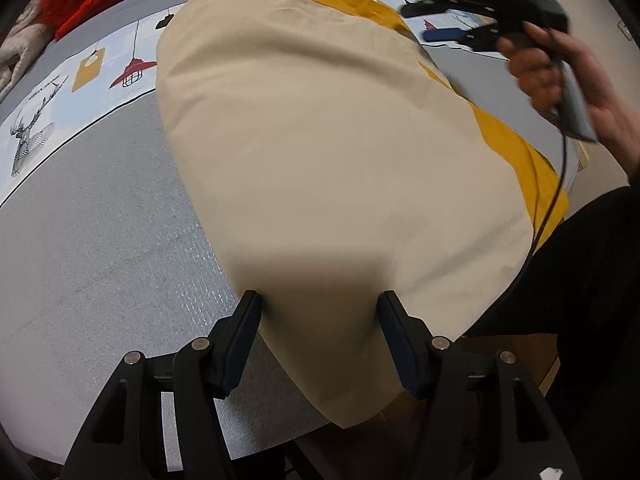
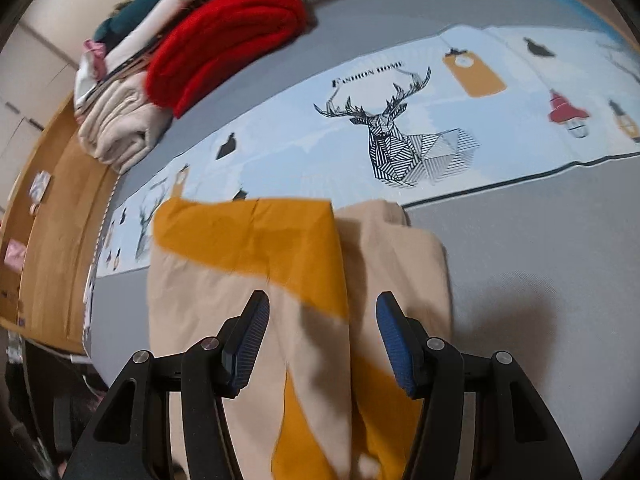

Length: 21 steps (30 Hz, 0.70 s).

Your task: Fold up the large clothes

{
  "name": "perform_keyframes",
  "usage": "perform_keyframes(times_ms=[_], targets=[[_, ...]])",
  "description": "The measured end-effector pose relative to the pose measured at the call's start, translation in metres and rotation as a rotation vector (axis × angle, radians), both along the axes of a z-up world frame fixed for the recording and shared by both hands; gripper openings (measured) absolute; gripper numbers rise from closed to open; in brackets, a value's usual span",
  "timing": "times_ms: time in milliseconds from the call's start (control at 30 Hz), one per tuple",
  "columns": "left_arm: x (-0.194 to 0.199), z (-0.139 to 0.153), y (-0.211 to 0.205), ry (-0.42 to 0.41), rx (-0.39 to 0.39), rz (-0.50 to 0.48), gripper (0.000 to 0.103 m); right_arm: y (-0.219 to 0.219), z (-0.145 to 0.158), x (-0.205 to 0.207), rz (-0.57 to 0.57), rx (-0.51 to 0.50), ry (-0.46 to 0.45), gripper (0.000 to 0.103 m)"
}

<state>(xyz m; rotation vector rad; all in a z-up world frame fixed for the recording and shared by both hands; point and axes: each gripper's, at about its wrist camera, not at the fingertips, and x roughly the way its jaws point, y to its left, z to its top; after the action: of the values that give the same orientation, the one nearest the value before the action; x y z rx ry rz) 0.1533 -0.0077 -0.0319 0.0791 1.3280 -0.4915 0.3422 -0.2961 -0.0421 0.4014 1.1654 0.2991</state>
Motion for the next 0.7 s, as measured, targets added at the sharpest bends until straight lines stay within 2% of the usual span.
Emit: perform_keyframes(times_ms=[67,100,133,167,267,333,367,400,467,533,600,700], targets=[[0.002,0.0,0.001,0.004,-0.01,0.004,0.059,0.003,-0.011,0.012,-0.004,0.02,0.023,0.057],[0.001,0.0,0.002,0.008,-0.017,0.006,0.059,0.004,-0.015,0.016,-0.009,0.039,0.033,0.051],[0.001,0.0,0.003,0.01,-0.021,0.005,0.059,0.004,-0.017,0.019,-0.011,0.065,0.031,0.037],[0.001,0.0,0.003,0.009,-0.02,0.003,0.06,0.003,-0.016,0.02,-0.021,0.083,0.023,0.002],[0.001,-0.002,0.002,0.009,-0.023,-0.008,0.061,-0.015,-0.002,0.017,-0.108,0.121,-0.064,0.001],[0.002,-0.002,-0.002,0.007,-0.028,-0.02,0.061,-0.024,-0.014,0.017,-0.168,0.032,-0.021,0.001],[0.002,-0.003,-0.004,0.002,-0.013,-0.028,0.061,-0.025,-0.027,0.018,-0.187,-0.033,0.032,0.001],[0.002,-0.005,-0.006,0.005,0.002,-0.033,0.062,-0.026,-0.038,0.018,-0.195,-0.065,0.077,0.001],[0.001,-0.007,-0.006,0.016,0.007,-0.032,0.062,-0.023,-0.044,0.017,-0.192,-0.102,0.099,0.002],[0.002,-0.007,-0.002,0.023,-0.004,-0.023,0.062,-0.016,-0.032,0.014,-0.176,-0.16,0.065,0.002],[0.003,-0.006,0.004,0.029,-0.019,-0.012,0.061,-0.013,-0.021,0.01,-0.163,-0.173,0.044,0.01],[0.003,-0.001,0.013,0.025,-0.054,0.009,0.058,-0.012,0.01,-0.016,-0.117,-0.197,-0.017,0.012]])
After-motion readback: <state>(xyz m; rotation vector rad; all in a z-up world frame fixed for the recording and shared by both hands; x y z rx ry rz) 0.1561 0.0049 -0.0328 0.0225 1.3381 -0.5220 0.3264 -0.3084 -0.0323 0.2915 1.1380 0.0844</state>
